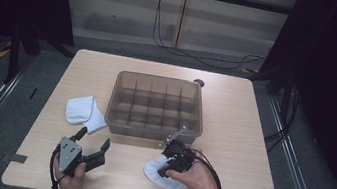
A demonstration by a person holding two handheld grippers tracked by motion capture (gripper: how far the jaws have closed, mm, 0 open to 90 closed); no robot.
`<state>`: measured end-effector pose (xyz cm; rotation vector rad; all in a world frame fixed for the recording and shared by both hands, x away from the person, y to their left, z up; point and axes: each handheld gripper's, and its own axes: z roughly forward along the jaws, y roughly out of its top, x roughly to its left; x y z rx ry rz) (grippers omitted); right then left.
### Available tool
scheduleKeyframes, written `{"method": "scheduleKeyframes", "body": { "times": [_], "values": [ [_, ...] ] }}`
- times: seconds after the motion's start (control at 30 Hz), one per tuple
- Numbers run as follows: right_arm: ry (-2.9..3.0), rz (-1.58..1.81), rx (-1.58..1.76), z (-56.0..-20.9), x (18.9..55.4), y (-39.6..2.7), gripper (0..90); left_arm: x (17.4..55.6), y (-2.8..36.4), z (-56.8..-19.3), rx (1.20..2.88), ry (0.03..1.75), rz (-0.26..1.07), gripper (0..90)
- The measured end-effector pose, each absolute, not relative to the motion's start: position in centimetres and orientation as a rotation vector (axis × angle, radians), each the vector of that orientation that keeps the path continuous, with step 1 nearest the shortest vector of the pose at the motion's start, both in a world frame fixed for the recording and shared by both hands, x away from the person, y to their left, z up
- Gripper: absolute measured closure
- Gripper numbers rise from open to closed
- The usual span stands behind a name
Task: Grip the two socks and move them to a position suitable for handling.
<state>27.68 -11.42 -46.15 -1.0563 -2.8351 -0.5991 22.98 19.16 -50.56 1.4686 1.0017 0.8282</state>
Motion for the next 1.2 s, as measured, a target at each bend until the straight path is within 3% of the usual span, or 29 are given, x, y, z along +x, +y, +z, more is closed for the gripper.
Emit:
{"method": "scheduleKeyframes", "body": {
  "times": [0.03,0.07,0.37,0.7,1.03,1.2],
  "values": [
    [-2.837,-0.608,-1.059,-46.0,27.6,-11.5,49.8,23.0,19.2,-50.6,1.47,1.002,0.829,15.8],
    [-2.847,-0.657,-1.081,-45.5,27.5,-11.8,40.0,23.0,19.2,-50.6,1.466,1.001,0.828,15.8],
    [-2.839,-0.893,-1.157,-44.3,27.0,-13.4,22.8,23.0,19.2,-50.6,1.47,1.001,0.828,15.8],
    [-2.758,-1.235,-1.231,-44.2,26.2,-15.1,14.3,23.0,19.2,-50.6,1.468,1.0,0.825,15.8],
    [-2.584,-1.597,-1.376,-44.6,24.3,-19.6,14.1,23.0,19.1,-50.5,1.476,1.003,0.828,15.8],
    [-2.471,-1.796,-1.606,-45.8,23.3,-22.7,14.5,23.0,19.1,-50.5,1.482,0.997,0.832,15.8]
  ]
}}
